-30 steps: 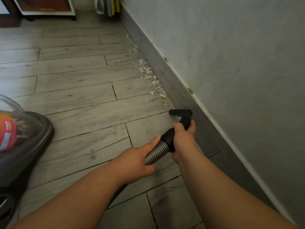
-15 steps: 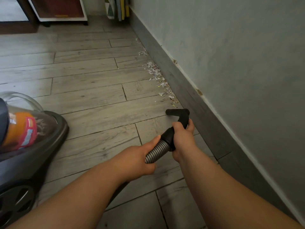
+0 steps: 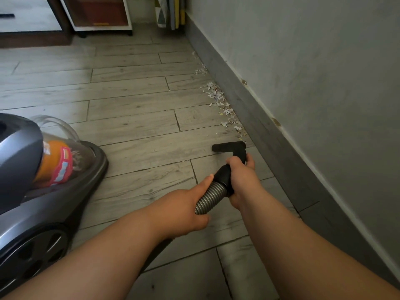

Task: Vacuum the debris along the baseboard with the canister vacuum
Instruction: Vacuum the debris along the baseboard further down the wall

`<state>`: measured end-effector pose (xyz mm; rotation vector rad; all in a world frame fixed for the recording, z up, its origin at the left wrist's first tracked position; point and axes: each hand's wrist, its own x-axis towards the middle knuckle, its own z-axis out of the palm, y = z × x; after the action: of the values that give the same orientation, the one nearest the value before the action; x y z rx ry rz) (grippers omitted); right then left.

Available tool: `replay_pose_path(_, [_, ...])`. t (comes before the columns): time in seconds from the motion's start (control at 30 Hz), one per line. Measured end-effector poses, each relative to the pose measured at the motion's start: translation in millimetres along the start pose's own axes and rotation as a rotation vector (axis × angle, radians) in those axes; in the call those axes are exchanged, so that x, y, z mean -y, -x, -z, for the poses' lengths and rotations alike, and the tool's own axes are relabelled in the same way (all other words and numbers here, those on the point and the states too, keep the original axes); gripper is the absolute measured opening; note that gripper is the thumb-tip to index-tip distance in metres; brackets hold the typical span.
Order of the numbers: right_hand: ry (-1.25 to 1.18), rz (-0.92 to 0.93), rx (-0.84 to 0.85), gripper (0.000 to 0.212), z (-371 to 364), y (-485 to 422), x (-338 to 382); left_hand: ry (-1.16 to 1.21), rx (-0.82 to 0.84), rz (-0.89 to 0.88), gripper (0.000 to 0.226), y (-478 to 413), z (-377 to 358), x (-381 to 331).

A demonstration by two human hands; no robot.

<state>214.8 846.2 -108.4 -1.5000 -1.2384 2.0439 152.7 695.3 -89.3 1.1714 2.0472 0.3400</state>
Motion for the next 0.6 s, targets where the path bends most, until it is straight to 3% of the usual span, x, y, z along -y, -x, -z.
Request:
replay_pose_path(0.33, [0.06, -0.04, 0.043, 0.063, -19.6, 8.4, -3.8, 0.027, 0.035, 0.075, 0.093, 18.9, 7.3, 9.6])
replay_pose_path(0.6, [0.117, -0.059, 0.131, 0.066, -61.3, 9.2, -4.3, 0.087, -0.062, 0.179, 0.094, 33.7, 15.8, 29.2])
